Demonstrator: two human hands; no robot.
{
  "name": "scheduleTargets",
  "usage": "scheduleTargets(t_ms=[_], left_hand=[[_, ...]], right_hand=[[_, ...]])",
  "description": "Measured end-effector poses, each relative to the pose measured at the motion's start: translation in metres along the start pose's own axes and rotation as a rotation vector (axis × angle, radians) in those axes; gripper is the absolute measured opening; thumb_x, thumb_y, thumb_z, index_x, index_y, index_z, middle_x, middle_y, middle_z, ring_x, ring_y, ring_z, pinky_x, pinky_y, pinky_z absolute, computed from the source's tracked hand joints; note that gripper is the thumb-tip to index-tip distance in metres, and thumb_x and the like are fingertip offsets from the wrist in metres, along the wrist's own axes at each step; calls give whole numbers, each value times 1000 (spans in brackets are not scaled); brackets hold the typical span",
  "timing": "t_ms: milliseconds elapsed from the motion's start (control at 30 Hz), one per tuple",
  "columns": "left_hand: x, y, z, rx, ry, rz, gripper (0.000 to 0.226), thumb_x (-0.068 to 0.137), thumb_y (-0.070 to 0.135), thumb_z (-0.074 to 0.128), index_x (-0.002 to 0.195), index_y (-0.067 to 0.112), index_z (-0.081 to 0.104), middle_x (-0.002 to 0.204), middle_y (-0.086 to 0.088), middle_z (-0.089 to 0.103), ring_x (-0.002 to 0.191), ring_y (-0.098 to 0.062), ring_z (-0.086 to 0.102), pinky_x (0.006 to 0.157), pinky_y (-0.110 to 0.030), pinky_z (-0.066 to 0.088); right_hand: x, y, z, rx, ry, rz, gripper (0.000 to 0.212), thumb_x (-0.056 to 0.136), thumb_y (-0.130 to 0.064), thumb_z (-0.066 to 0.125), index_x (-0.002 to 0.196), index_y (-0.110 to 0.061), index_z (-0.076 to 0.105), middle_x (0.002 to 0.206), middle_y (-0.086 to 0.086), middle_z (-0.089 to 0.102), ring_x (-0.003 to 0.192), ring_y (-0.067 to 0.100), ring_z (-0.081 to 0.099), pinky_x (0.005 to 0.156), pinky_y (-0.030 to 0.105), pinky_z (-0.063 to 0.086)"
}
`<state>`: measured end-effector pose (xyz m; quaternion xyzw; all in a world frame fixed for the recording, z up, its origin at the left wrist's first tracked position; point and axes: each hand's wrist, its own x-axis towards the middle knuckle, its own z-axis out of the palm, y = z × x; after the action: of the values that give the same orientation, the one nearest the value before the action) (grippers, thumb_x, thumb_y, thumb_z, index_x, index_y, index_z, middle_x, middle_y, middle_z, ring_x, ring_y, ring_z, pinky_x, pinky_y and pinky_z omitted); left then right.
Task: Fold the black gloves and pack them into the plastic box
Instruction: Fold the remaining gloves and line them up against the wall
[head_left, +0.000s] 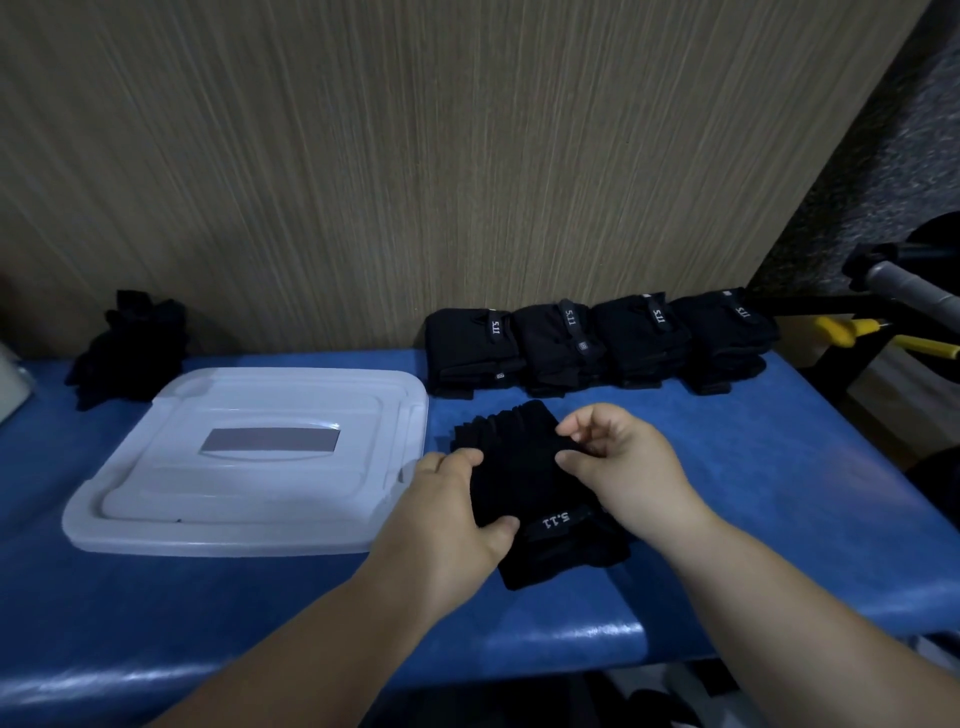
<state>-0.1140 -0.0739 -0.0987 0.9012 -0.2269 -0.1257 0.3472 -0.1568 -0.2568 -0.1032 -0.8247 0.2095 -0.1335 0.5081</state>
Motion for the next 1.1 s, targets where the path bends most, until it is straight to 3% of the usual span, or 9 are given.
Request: scheduleTargets(t_ms=[100,267,400,500,633,700,767,933,1100], left_hand=[[-2,-1,-1,133,3,53,64,89,48,56,145,28,33,137,9,34,112,-6,49,88,-14,37],[0,-4,-1,168,61,129,55,88,47,58,137,27,44,128,14,27,116,-6,41,95,-13,35],[3,-5,0,199,179,375,40,90,33,54,129,24,52,149,11,25,134,-10,25,108,-18,17],[8,-8,4,213,53,380,47,100,35,41,146,29,35,157,16,16,145,-2,6,115,-16,2],[10,-15,10,284,-73,323,55,101,43,32,152,30,16,159,19,0,143,2,-12,120,-25,0],[8,-15,9,304,-92,321,56,101,44,30,153,30,12,159,20,-4,142,3,-16,120,-25,-1],[8,-16,10,321,-99,324,56,102,44,28,153,30,10,158,20,-7,141,3,-20,120,-25,-2],[8,-16,13,312,-142,327,55,102,42,26,153,31,9,158,20,-9,138,6,-24,115,-20,-5],[7,-16,12,291,-154,336,54,102,42,27,153,33,8,157,23,-10,136,8,-27,112,-16,-7]], right_hand=[[0,2,-1,-170,-19,17,27,79,-13,74,82,-35,60,96,-5,60,83,3,57,66,9,39],[-4,-2,-8,-273,-25,-23,29,77,-16,75,90,-38,61,102,-15,49,94,-1,52,70,7,36],[-7,-3,-8,-376,-53,-254,30,81,-18,72,106,-35,65,117,-21,51,112,-1,44,95,9,29],[-8,-1,-2,-439,-112,-308,35,87,-21,66,120,-31,61,125,-18,49,121,1,41,103,12,28],[-6,-3,-2,-349,8,-29,24,93,-33,58,115,-25,60,109,-9,57,98,7,56,86,21,43],[-3,-4,-6,-262,-16,102,20,93,-38,57,104,-23,62,98,-5,65,85,11,64,77,29,54],[-3,-7,-8,-89,-81,193,16,90,-36,62,96,-21,64,89,0,69,73,15,68,64,28,57],[-6,-10,-8,74,-197,189,21,88,-27,67,108,-23,63,95,0,71,81,12,69,58,19,51],[-5,-9,-9,80,-265,159,15,92,-16,61,105,-22,66,94,1,72,82,16,70,66,26,55]])
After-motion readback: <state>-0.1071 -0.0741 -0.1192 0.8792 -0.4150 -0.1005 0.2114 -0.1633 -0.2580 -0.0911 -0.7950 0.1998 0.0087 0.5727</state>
